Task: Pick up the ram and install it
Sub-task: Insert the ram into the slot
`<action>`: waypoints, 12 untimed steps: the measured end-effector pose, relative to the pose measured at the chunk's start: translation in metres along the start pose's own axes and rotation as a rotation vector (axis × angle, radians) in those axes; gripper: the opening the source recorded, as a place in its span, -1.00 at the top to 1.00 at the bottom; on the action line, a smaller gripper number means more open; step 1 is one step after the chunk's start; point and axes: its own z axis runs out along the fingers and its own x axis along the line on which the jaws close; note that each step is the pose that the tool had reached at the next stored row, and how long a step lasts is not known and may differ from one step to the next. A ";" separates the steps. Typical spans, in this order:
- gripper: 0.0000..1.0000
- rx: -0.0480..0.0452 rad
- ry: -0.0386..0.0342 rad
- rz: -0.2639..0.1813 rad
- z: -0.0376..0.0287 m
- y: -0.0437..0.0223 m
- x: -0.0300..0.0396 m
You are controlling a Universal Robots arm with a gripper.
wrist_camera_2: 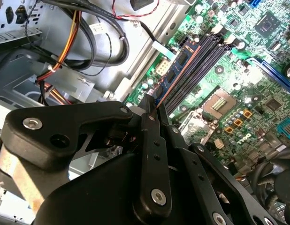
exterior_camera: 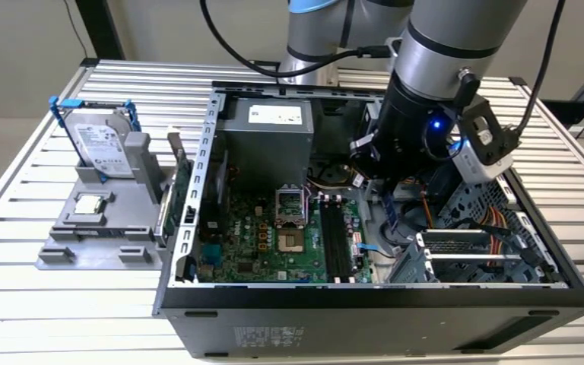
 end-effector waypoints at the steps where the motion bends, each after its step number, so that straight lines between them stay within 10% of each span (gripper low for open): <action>1: 1.00 -0.0001 0.0000 0.000 0.0005 0.0000 0.0000; 12: 1.00 0.0000 0.0000 0.000 0.0048 -0.0003 0.0002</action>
